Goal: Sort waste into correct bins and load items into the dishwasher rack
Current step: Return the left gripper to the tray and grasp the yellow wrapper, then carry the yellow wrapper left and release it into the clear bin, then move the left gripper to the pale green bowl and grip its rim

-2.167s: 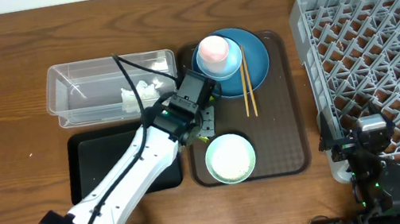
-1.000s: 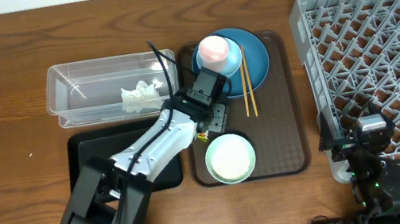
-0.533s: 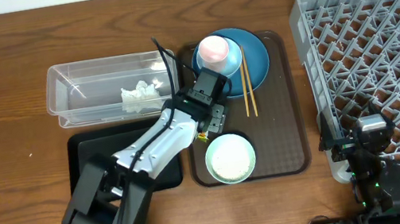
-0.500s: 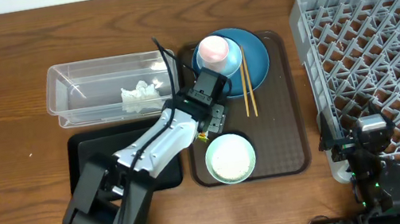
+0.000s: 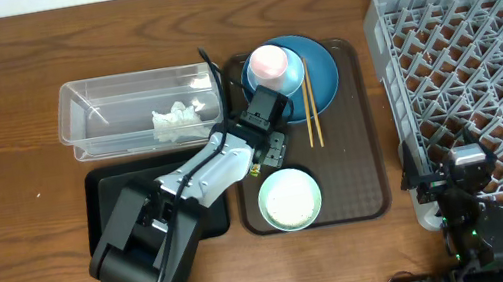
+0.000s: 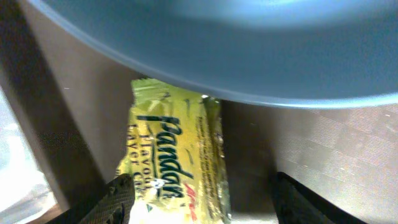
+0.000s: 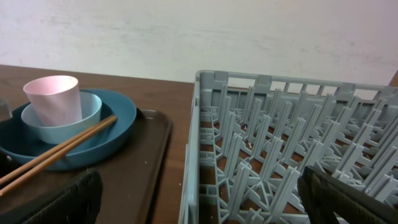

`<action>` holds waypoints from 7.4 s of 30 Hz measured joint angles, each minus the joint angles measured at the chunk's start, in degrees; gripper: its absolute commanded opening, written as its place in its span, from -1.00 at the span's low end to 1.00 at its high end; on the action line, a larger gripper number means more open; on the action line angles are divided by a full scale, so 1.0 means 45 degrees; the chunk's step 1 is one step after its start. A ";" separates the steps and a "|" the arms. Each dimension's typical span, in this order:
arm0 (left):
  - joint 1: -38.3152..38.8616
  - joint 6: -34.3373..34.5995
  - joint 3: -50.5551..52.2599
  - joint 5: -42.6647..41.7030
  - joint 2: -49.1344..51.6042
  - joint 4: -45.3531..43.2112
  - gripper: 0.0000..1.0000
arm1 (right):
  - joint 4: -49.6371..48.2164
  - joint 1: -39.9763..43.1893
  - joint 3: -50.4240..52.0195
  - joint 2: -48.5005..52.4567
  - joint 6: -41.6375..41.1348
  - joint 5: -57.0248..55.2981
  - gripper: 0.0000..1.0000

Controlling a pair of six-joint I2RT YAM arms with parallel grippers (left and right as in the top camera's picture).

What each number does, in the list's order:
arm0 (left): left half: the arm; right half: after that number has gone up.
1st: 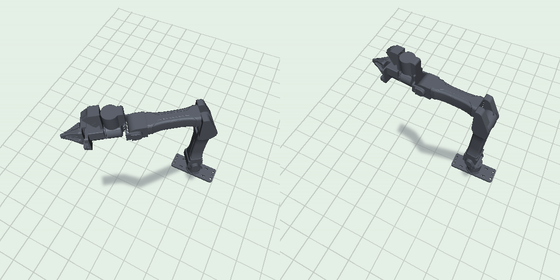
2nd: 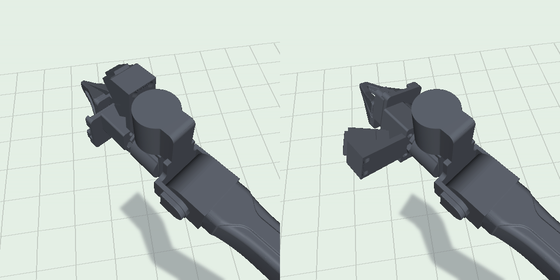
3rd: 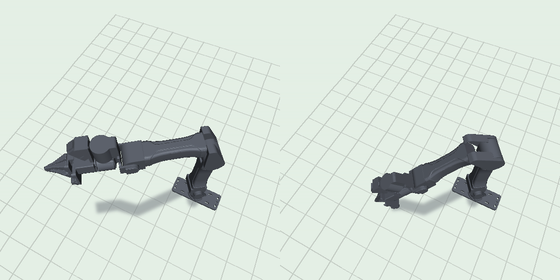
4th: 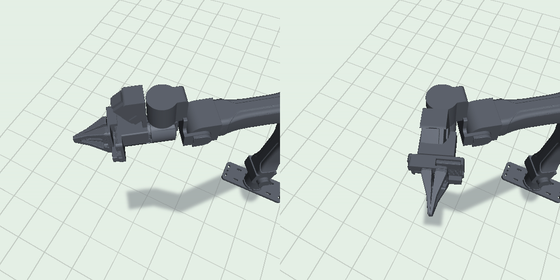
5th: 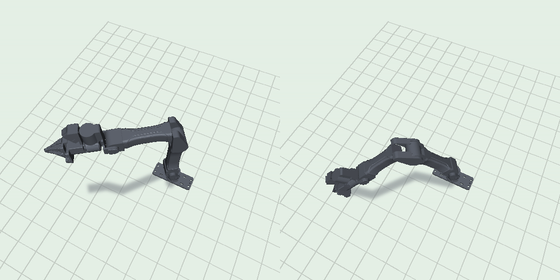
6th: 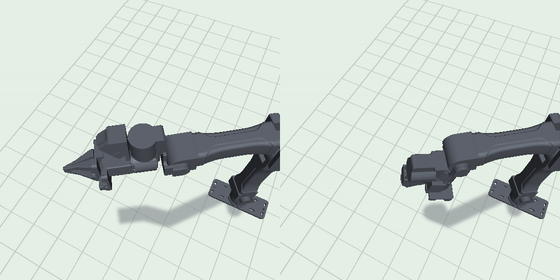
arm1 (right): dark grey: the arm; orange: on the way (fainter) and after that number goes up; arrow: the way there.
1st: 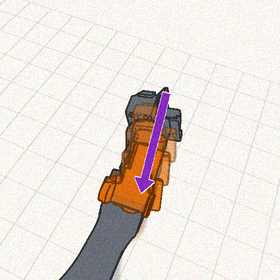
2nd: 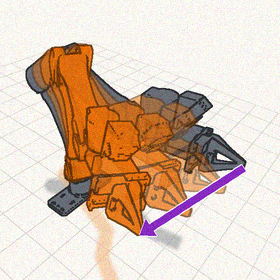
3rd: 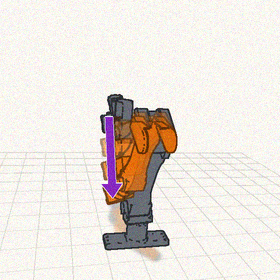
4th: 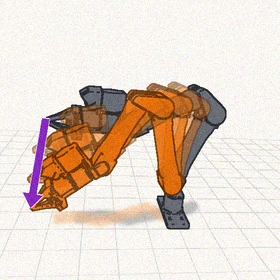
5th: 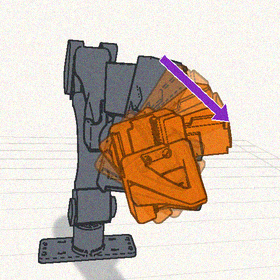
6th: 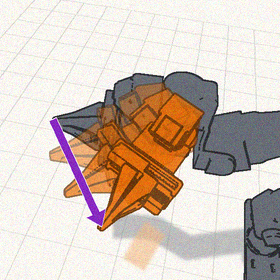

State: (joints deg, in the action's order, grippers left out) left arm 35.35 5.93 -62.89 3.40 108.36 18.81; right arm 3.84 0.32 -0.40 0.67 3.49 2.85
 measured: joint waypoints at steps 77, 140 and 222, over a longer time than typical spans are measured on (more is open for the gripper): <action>-0.4813 0.0355 0.0136 0.3492 -0.5037 -0.0787 -0.77 | 0.0000 0.0000 0.0000 0.0000 0.0000 0.0000 0.99; 0.3614 0.4459 0.0165 -0.3016 -0.6790 0.3589 0.03 | 0.0000 0.0000 0.0000 0.0000 0.0000 -0.0010 0.98; 0.5931 0.7732 0.0165 0.0583 -0.1389 0.2419 -0.36 | 0.0000 0.0000 0.0000 0.0000 0.0000 -0.0010 0.98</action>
State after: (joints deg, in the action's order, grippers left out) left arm 62.04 40.73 -62.15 6.02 102.10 29.69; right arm 3.84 0.32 -0.40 0.67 3.49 2.81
